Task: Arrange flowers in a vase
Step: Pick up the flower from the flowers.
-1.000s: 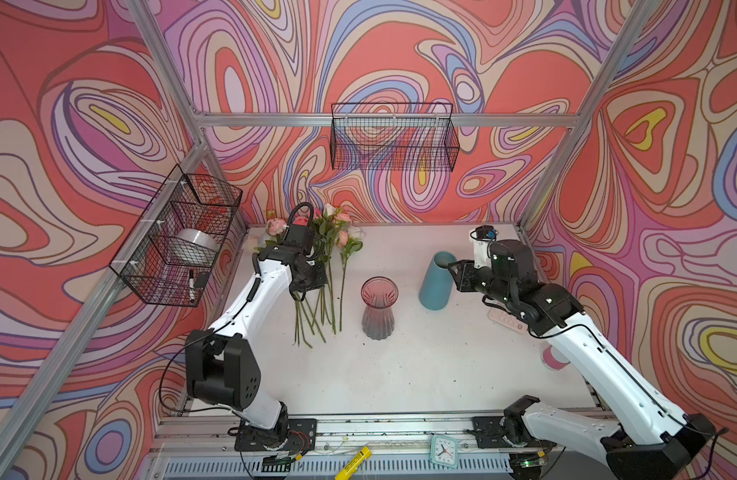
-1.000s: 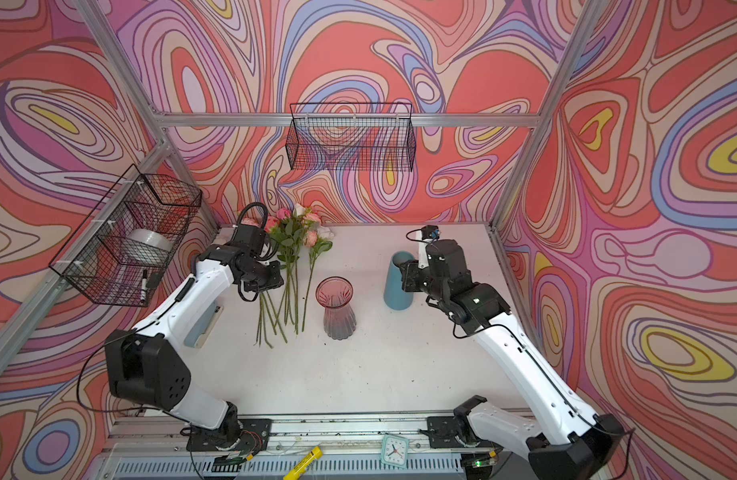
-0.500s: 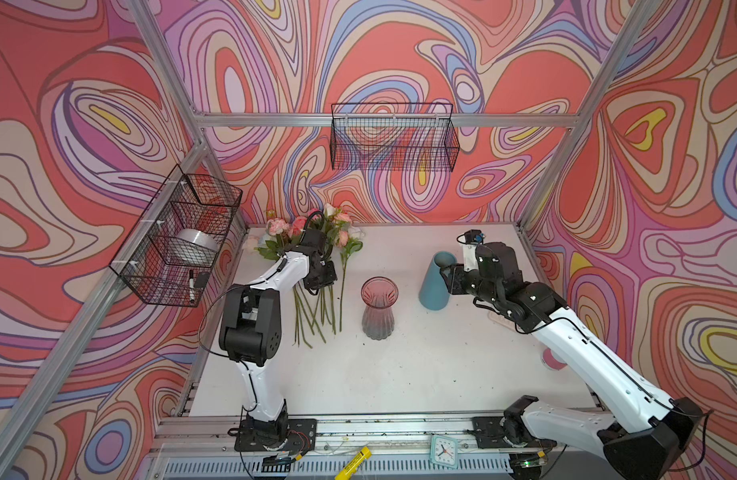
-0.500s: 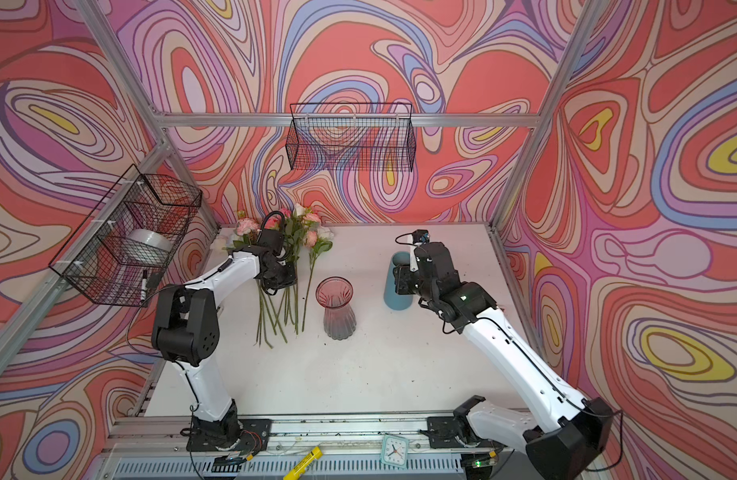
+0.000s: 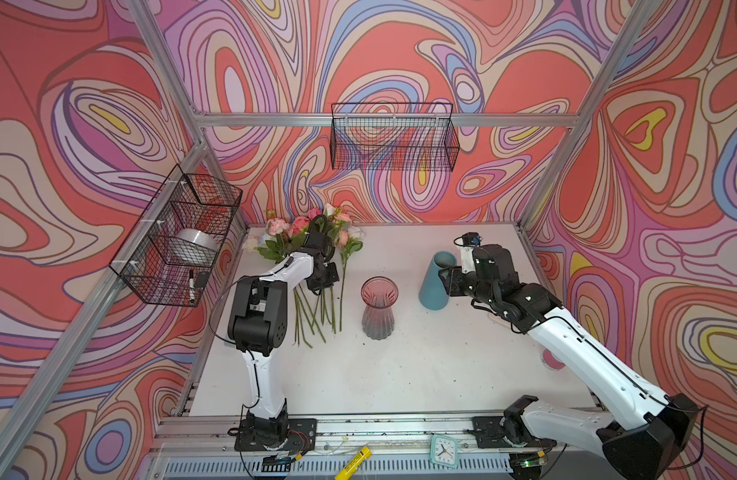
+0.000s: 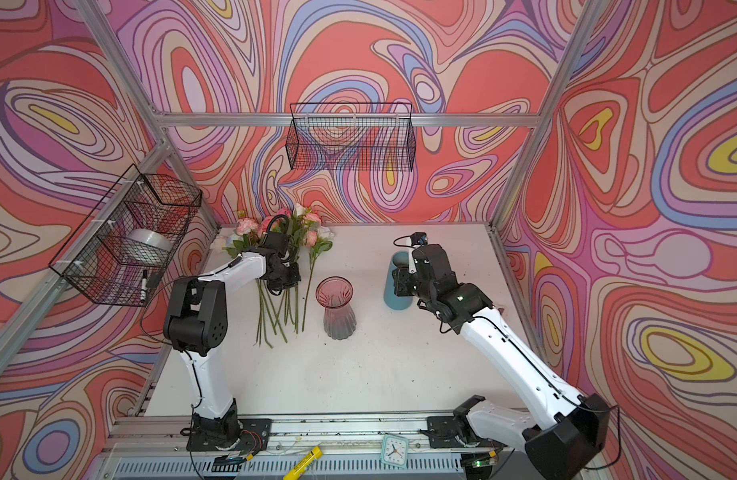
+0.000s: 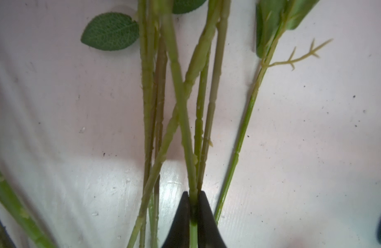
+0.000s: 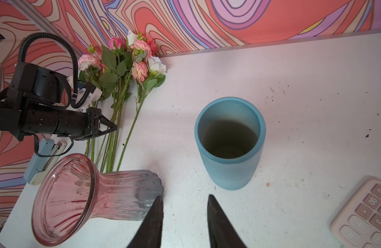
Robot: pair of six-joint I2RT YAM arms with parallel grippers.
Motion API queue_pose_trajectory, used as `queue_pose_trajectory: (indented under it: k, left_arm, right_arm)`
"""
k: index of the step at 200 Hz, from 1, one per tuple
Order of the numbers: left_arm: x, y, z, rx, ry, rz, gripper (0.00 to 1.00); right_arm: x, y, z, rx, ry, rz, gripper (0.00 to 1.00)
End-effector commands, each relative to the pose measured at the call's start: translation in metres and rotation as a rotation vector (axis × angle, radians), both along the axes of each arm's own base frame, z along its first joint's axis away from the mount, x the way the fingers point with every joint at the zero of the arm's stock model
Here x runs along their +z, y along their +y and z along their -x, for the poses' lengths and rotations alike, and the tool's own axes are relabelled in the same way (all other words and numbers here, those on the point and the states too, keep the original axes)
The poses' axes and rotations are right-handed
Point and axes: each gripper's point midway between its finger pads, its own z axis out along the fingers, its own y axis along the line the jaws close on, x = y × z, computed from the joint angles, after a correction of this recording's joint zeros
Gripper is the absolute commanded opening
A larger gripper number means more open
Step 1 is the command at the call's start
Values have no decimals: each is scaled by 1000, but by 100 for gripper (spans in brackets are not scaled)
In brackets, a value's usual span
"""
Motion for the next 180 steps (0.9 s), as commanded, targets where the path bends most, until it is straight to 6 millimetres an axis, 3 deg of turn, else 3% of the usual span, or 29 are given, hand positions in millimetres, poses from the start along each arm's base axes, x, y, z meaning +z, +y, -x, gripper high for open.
queue_pose_trajectory:
  k: [1, 44, 75, 102, 140, 180]
  left_arm:
    - [10, 1, 0, 1, -11, 2, 1]
    - [56, 3, 15, 6, -66, 17, 0]
    - [97, 8, 34, 6, -136, 21, 0]
    - [119, 13, 52, -2, -174, 19, 0]
    - [141, 14, 83, -4, -224, 54, 0]
    - [198, 0, 131, -98, -487, 191, 0]
  right_arm:
    - [1, 1, 1, 11, -17, -4, 35]
    - [6, 4, 1, 24, -29, -15, 35]
    - [11, 8, 0, 37, -37, -28, 35]
    - [15, 11, -1, 47, -41, -42, 35]
    - [25, 16, 2, 73, -47, -69, 35]
    - [57, 18, 6, 87, -116, -126, 39]
